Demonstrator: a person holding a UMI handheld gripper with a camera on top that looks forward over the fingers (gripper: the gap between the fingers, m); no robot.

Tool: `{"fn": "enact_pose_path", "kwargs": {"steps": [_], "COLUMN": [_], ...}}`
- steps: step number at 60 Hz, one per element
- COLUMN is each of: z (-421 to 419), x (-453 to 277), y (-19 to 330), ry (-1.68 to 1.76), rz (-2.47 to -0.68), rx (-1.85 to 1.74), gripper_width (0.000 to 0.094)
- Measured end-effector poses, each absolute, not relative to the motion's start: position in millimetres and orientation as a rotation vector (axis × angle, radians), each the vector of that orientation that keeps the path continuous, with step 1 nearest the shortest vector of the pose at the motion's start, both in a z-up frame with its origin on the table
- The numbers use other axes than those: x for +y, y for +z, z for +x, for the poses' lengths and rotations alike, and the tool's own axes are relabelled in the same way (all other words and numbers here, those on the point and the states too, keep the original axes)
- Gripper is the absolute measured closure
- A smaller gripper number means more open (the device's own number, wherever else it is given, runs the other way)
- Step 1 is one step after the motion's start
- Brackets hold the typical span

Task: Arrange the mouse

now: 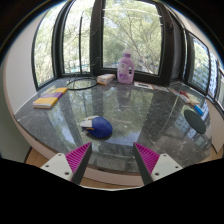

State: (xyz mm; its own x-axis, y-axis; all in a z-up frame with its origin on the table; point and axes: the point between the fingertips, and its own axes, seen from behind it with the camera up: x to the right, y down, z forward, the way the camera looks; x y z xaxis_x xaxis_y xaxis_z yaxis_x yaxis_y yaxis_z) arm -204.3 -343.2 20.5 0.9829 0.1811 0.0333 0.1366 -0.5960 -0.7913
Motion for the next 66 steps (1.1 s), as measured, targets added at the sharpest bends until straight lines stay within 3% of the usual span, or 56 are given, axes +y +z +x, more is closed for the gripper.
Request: {"fn": "enact_pose_path", "kwargs": {"steps": [16,36,40,46,48,60,66], "z": [-241,-249,-253,-261,-266,-269,-272], "x": [-275,-202,-195,-190,-190,-190,-187], "y": [-10,-11,-12,-15,-15,-12,-2], "ry": [0.004,0.017,0.045,0.084,0.092,0.068,0.074], "rz": [-2.222,-2.212,-2.224,-2.230,-2.230,-2.238,-2.231], "rx": [-0.321,-0.227,-0.201,-0.194,-0.212,-0.204,-0.225], "gripper_width": [0.0089,0.0092,0.0149,0.0320,0.0431,0.0576,0.0584]}}
